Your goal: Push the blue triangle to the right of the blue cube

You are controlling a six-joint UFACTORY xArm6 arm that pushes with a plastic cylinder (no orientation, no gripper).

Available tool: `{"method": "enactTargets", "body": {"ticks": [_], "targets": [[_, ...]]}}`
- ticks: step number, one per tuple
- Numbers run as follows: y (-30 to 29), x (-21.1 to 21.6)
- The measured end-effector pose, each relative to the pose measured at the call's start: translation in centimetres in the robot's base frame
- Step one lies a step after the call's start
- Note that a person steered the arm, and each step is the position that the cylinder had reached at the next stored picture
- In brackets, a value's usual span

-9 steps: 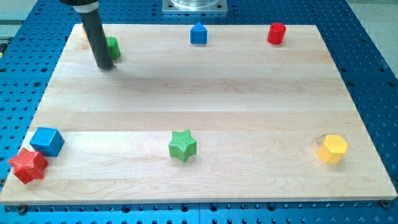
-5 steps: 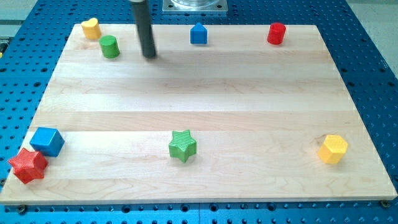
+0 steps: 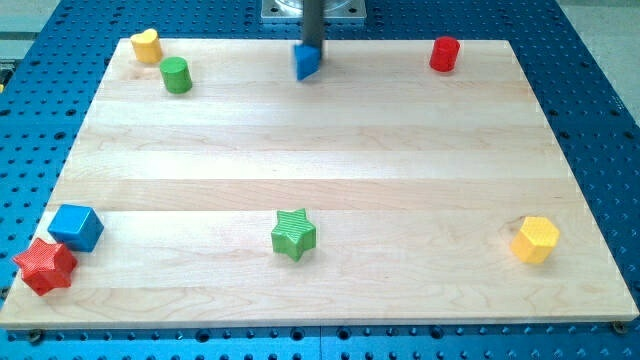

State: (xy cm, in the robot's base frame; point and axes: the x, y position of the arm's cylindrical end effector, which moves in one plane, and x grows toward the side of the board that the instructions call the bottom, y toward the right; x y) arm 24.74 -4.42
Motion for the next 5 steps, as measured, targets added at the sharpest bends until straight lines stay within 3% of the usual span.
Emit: {"method": "enactTargets", "body": {"ticks": [1, 3, 4, 5], "targets": [[-8.9, 6.0], [-7.0, 2.8], [-4.5, -1.0], [5.1, -1.2]]}}
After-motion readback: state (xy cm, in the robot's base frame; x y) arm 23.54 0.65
